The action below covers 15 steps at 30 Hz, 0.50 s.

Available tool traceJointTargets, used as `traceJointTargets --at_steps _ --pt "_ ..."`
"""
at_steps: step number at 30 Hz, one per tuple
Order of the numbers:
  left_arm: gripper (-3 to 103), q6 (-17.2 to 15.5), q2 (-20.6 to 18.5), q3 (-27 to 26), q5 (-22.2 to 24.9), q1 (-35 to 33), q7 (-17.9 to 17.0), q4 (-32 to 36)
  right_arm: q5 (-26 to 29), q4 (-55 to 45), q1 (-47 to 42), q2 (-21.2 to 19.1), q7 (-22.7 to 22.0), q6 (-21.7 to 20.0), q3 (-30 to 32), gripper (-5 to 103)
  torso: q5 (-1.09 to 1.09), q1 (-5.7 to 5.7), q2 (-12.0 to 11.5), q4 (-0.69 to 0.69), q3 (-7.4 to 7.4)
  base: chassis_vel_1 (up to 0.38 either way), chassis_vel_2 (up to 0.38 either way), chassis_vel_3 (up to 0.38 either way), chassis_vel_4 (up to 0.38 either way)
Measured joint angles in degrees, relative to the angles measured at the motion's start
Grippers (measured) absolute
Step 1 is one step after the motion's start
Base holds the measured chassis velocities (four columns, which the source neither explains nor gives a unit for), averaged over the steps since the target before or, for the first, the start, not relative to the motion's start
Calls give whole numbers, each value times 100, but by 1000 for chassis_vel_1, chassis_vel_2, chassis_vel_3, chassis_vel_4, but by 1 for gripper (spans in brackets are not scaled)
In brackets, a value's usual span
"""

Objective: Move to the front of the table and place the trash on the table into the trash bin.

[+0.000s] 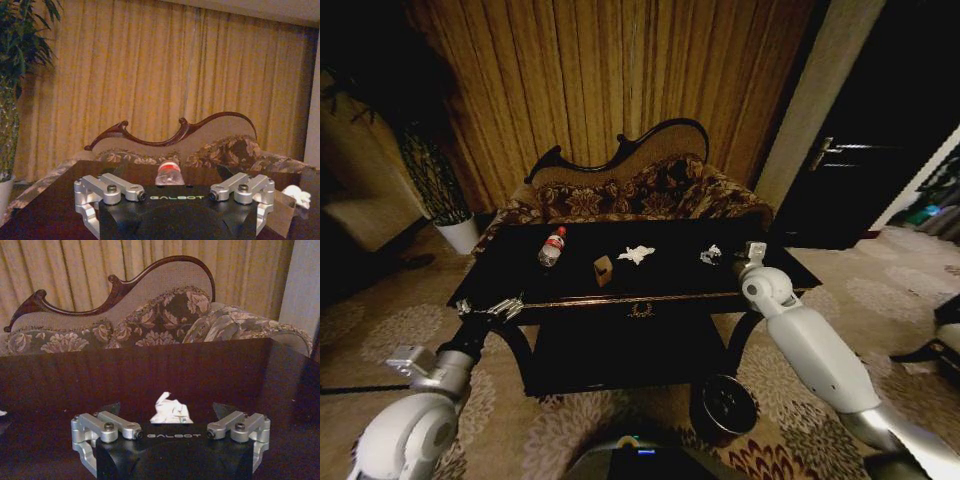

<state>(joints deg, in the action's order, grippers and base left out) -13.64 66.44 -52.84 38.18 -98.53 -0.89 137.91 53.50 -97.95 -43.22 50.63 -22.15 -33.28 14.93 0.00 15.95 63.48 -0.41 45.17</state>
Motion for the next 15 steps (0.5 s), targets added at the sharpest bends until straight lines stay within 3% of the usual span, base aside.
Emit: traceJointTargets --at_steps 15 --pt "100 4 80 15 -3 17 16 19 26 -34 -90 -26 20 17 -23 100 0 0 1 0 0 0 0 0 0"
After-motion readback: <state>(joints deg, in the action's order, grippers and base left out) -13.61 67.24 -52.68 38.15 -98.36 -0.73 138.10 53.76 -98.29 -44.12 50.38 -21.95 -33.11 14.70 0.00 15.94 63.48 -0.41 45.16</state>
